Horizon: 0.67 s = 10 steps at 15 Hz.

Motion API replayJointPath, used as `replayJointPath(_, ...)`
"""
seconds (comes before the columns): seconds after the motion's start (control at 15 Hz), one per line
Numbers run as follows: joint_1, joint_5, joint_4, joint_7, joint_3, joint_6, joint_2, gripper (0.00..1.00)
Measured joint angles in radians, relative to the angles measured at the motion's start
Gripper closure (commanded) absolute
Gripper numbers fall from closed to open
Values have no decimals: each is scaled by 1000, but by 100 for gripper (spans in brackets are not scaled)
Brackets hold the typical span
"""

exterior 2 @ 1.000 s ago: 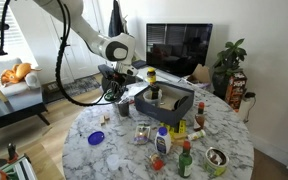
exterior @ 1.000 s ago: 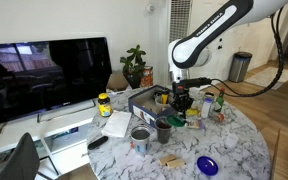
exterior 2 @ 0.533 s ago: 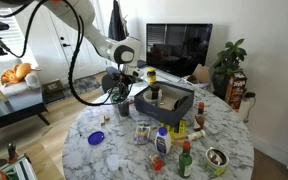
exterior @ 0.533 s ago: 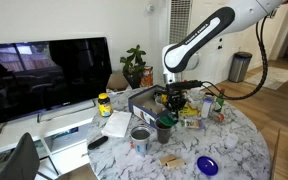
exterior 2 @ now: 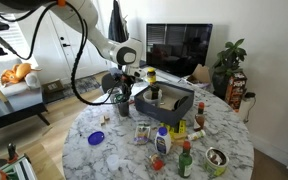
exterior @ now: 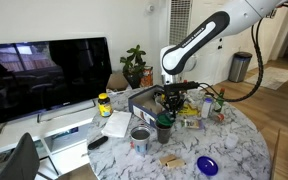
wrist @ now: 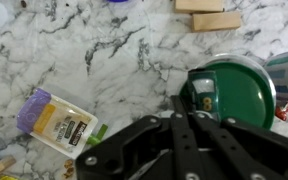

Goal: Put the green lid on the table then place the black remote control on the green lid, put the green lid on top of the silver cup on the right.

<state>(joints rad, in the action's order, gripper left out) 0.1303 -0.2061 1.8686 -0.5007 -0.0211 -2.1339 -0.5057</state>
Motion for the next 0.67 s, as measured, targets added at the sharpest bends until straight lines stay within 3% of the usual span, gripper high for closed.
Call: replayJointPath(0.67, 37, 38, 0, -91, 25, -42, -14, 100)
